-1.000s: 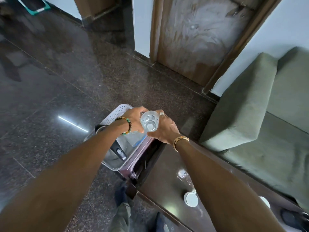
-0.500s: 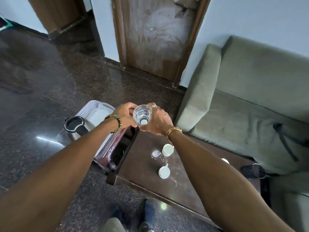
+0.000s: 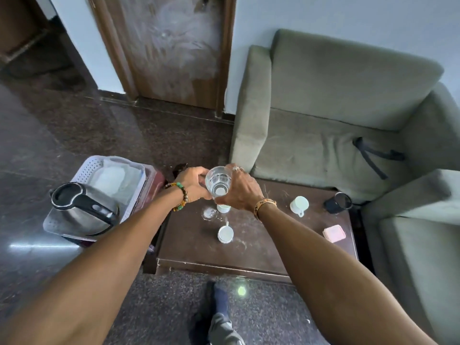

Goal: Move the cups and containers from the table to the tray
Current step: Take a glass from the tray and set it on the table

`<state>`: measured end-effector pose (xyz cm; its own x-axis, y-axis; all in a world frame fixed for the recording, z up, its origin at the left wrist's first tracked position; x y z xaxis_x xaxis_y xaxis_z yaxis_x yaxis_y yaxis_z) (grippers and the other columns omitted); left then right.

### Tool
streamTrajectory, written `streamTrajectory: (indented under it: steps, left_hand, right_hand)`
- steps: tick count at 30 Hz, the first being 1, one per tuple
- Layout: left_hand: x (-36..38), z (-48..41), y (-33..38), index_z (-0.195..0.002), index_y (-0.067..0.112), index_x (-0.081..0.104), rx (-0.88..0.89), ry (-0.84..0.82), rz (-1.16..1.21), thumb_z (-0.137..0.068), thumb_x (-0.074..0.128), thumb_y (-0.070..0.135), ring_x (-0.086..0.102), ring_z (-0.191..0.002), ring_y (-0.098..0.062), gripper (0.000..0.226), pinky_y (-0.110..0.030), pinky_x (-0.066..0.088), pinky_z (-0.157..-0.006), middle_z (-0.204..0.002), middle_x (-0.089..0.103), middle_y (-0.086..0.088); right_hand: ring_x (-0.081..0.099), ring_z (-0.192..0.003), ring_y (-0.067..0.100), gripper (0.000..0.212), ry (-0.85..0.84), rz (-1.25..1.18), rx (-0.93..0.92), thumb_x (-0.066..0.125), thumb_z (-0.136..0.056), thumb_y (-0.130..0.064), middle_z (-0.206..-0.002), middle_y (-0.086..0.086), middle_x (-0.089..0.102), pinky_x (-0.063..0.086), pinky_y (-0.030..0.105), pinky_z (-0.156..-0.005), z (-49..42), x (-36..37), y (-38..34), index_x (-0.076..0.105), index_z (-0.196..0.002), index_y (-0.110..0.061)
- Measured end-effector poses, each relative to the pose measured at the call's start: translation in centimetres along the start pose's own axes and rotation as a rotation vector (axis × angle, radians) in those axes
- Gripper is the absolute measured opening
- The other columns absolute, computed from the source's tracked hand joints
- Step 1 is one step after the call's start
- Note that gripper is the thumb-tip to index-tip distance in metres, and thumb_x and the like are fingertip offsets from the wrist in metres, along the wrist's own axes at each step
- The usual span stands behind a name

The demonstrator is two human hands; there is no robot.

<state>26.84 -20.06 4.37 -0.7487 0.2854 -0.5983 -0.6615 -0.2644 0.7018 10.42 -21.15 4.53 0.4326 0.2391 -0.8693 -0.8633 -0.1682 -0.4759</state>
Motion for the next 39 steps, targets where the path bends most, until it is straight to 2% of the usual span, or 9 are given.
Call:
streamTrajectory:
  steps: [2, 6, 12, 18, 23, 28, 34, 37, 39]
  left_hand:
    - [1.3, 0.2, 0.9, -0.109, 0.032, 0.063, 0.023, -0.029, -0.004, -0.051, 0.088, 0.022, 0.065, -0.083, -0.002, 0.064, -0.022, 0.05, -0.065, -0.087, 0.07, 0.017]
    - [3.8, -0.1, 3.1, -0.113, 0.026, 0.065, 0.063, -0.076, -0.011, -0.052, 0.088, 0.016, 0.069, -0.086, -0.007, 0.066, -0.032, 0.057, -0.081, -0.091, 0.074, 0.012]
    - [8.2, -0.7, 8.2, -0.113, 0.019, 0.065, 0.142, -0.132, 0.005, -0.054, 0.089, 0.013, 0.069, -0.093, -0.015, 0.064, -0.035, 0.057, -0.085, -0.101, 0.074, 0.0]
    - [14.0, -1.9, 11.4, -0.117, 0.007, 0.063, 0.122, -0.21, 0.051, -0.065, 0.083, 0.001, 0.06, -0.082, -0.013, 0.056, -0.008, 0.041, -0.049, -0.104, 0.071, -0.01]
    - [19.6, -4.6, 11.6, -0.117, -0.001, 0.063, 0.053, -0.237, 0.097, -0.067, 0.078, -0.009, 0.058, -0.085, -0.016, 0.053, -0.003, 0.041, -0.048, -0.098, 0.067, -0.01]
    - [24.2, -7.3, 11.4, -0.12, -0.001, 0.06, -0.08, -0.284, 0.164, -0.065, 0.079, -0.011, 0.061, -0.09, -0.02, 0.059, -0.027, 0.053, -0.069, -0.11, 0.068, -0.017]
    - [28.0, -10.7, 11.1, -0.121, 0.004, 0.06, -0.214, -0.3, 0.292, -0.067, 0.071, -0.016, 0.065, -0.091, -0.021, 0.059, -0.029, 0.058, -0.063, -0.11, 0.069, -0.015]
    - [29.5, -12.6, 10.6, -0.121, 0.005, 0.059, -0.306, -0.284, 0.411, -0.07, 0.063, -0.02, 0.067, -0.092, -0.025, 0.056, -0.042, 0.059, -0.08, -0.11, 0.069, -0.016]
    - [30.3, -13.4, 10.1, -0.121, 0.004, 0.059, -0.341, -0.272, 0.469, -0.07, 0.059, -0.022, 0.065, -0.085, -0.023, 0.057, -0.04, 0.059, -0.074, -0.11, 0.069, -0.017]
  right_hand:
    - [0.064, -0.101, 0.027, 0.089, 0.007, -0.012, 0.044, 0.085, -0.054, -0.05, -0.115, 0.003, 0.063, 0.052, 0.035, -0.081, 1.2, -0.3, 1.3, 0.045, -0.127, -0.019]
    - [0.064, -0.104, 0.028, 0.089, 0.047, -0.029, 0.118, 0.086, -0.055, -0.05, -0.118, 0.003, 0.063, 0.054, 0.039, -0.086, 3.4, -1.5, 4.1, 0.044, -0.127, -0.019]
    - [0.064, -0.106, 0.028, 0.089, 0.132, -0.061, 0.224, 0.085, -0.054, -0.049, -0.121, 0.003, 0.063, 0.054, 0.038, -0.085, 5.8, -4.0, 9.0, 0.047, -0.129, -0.019]
    - [0.064, -0.106, 0.029, 0.089, 0.166, -0.072, 0.321, 0.088, -0.054, -0.047, -0.12, 0.006, 0.064, 0.052, 0.037, -0.084, 7.2, -4.5, 15.1, 0.047, -0.126, -0.013]
    - [0.064, -0.104, 0.027, 0.084, 0.124, -0.104, 0.365, 0.083, -0.055, -0.053, -0.119, 0.001, 0.063, 0.047, 0.031, -0.077, 6.9, -2.7, 21.0, 0.047, -0.124, -0.02]
    - [0.064, -0.106, 0.026, 0.087, 0.036, -0.124, 0.39, 0.084, -0.056, -0.052, -0.12, -0.001, 0.062, 0.05, 0.034, -0.082, 6.1, -1.0, 26.0, 0.046, -0.127, -0.021]
    - [0.063, -0.106, 0.029, 0.086, -0.01, -0.16, 0.425, 0.086, -0.058, -0.044, -0.122, 0.0, 0.06, 0.049, 0.035, -0.083, 4.2, -0.1, 30.5, 0.042, -0.129, -0.019]
    - [0.061, -0.106, 0.029, 0.084, -0.004, -0.188, 0.435, 0.084, -0.061, -0.034, -0.125, 0.0, 0.051, 0.044, 0.031, -0.078, 3.0, 0.8, 32.1, 0.039, -0.131, -0.017]
    - [0.061, -0.103, 0.031, 0.084, -0.005, -0.199, 0.437, 0.083, -0.06, -0.031, -0.124, 0.0, 0.047, 0.04, 0.029, -0.074, 2.2, 1.5, 33.0, 0.038, -0.13, -0.016]
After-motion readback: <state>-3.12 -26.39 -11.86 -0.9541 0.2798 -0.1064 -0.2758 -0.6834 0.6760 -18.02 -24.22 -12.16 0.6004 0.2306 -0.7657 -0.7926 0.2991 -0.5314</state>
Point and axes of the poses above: each hand's wrist, its own z-axis away from the middle knuckle, its own x-axis out of the palm, y = z × x, the point moved 4 cm from there along -z, towards the middle knuckle
